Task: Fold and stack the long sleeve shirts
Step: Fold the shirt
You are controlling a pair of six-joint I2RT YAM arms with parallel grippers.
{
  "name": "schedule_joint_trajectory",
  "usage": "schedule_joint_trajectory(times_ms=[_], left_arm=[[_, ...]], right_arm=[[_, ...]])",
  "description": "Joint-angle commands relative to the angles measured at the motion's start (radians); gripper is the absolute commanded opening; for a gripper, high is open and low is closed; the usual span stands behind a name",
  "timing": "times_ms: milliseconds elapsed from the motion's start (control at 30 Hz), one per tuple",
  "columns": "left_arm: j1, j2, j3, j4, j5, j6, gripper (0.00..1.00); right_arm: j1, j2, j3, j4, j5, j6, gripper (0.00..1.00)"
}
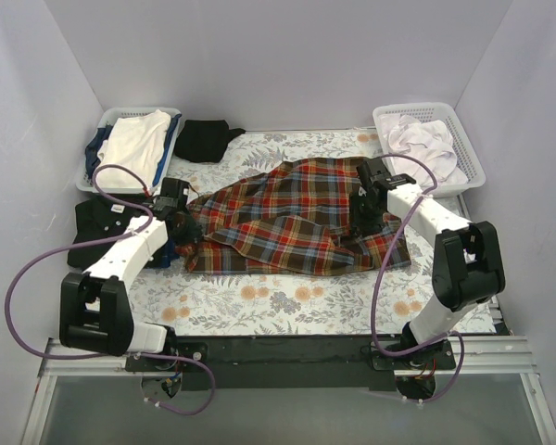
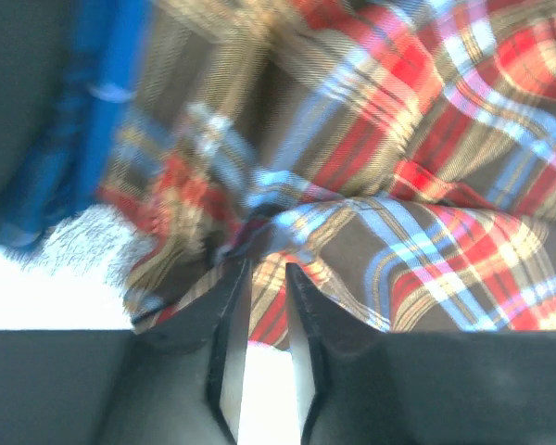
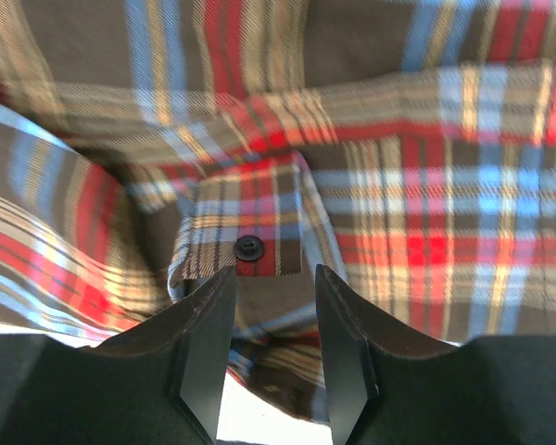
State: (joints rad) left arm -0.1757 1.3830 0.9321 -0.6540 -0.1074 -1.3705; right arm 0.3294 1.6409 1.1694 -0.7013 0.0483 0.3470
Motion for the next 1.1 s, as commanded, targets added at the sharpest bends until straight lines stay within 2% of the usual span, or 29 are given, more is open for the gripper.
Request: schedule_joint_trajectory(times_ms=[0, 100, 300, 500, 733, 900, 1067], left_arm=[[0.002, -0.11, 0.002, -0.133, -0.231, -0.096, 0.15], [0.002, -0.124, -0.004, -0.13, -0.236, -0.099, 0.15], [0.001, -0.139, 0.03, 0.043, -0.082, -0.05, 0.16], [-0.001, -0.047, 0.094, 0.131, 0.038, -0.03, 0.17], [-0.064, 0.063, 0.103, 0.258, 0.147, 0.007, 0.17], [-0.107, 0.204, 0.123, 0.255, 0.115, 0.002, 0.17], [-0.127, 0.264, 0.074, 0.166, -0.009, -0.021, 0.15]], right_arm=[[-0.012, 0.036, 0.067, 0.036, -0.036, 0.041, 0.47], [-0.012, 0.023, 0.073, 0.033, 0.001, 0.053, 0.48], [-0.012, 0.045, 0.093, 0.025, 0.001, 0.063, 0.5], [-0.012, -0.023, 0.065, 0.071, 0.055, 0.096, 0.49], [-0.013, 0.004, 0.081, 0.051, 0.067, 0.095, 0.47], [-0.012, 0.0, 0.075, 0.071, 0.055, 0.09, 0.47], [-0.012, 0.014, 0.064, 0.068, 0.044, 0.095, 0.46]])
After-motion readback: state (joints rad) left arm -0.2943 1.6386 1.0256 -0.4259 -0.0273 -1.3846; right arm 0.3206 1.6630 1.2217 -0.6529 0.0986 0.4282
